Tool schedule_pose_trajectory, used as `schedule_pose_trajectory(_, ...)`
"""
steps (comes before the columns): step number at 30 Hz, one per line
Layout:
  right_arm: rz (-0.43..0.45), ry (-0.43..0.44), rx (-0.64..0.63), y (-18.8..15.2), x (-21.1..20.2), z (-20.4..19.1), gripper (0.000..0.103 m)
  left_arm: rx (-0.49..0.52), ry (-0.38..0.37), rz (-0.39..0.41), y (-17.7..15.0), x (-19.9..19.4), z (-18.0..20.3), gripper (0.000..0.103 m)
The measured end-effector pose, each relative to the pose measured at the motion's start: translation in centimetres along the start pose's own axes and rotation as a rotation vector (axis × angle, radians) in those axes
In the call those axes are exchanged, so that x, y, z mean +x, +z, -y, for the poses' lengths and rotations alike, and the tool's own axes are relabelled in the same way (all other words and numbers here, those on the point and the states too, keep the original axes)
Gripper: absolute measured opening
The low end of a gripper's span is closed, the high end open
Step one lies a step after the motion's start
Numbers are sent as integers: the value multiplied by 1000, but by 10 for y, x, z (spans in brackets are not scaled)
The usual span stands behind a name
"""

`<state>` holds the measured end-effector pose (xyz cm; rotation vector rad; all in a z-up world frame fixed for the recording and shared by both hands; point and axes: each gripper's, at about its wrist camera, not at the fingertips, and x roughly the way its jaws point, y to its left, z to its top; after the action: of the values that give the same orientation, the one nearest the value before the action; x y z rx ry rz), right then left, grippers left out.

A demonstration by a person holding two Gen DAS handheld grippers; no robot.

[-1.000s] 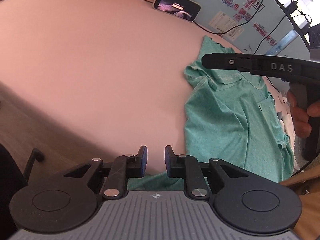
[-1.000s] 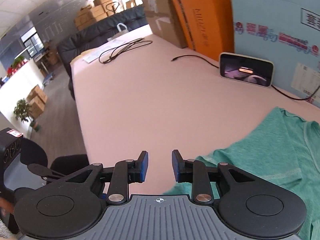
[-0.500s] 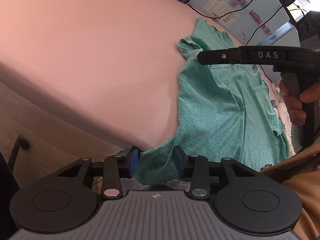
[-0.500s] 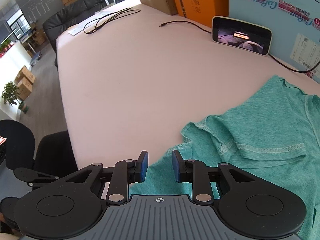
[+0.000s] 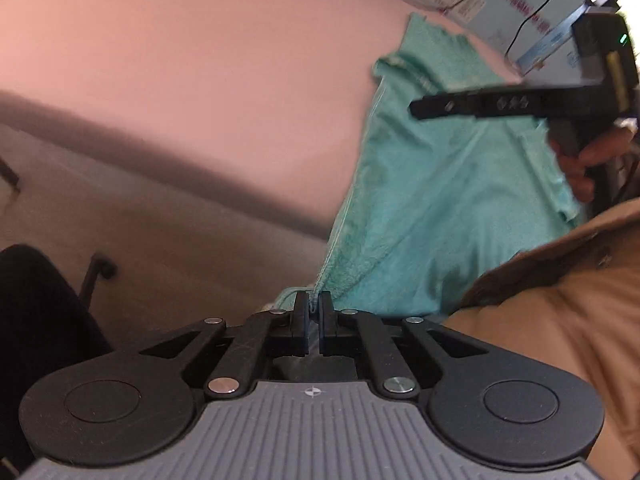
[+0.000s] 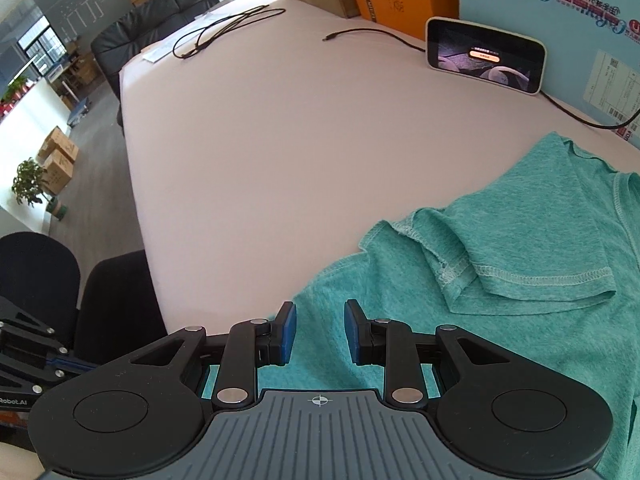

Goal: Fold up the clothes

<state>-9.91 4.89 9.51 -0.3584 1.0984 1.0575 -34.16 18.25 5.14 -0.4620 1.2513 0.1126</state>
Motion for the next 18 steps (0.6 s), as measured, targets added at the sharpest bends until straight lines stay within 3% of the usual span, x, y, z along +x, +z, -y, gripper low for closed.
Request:
schedule_pose_trajectory(2, -16, 2, -12, 0, 4, -3, 27, 13, 59, -71, -8, 16, 3, 5)
schedule_pose_trajectory(5, -24, -1, -20, -1, 6, -4, 27, 18, 72, -99, -10, 22, 8, 7)
schedule_pose_trajectory(7, -16, -7, -13, -2, 4, -2, 27, 0, 78, -52, -2, 15, 6, 16)
schedule_pose_trajectory(9, -3, -23, 15, -4, -1, 5, 27, -37, 84, 20, 8, 4, 1, 42)
schedule_pose_trajectory(13, 27, -72, 93, -13, -14, 25, 28, -58, 107, 194, 39, -22, -4, 47)
schedule_pose_trajectory(15, 48, -111, 152, -21, -25, 40, 34, -39, 96, 268, 59, -29, 0, 53)
schedule_pose_trajectory(18, 95, -186, 250, -35, -48, 68, 34, 32, 59, 336, 95, -27, 18, 62)
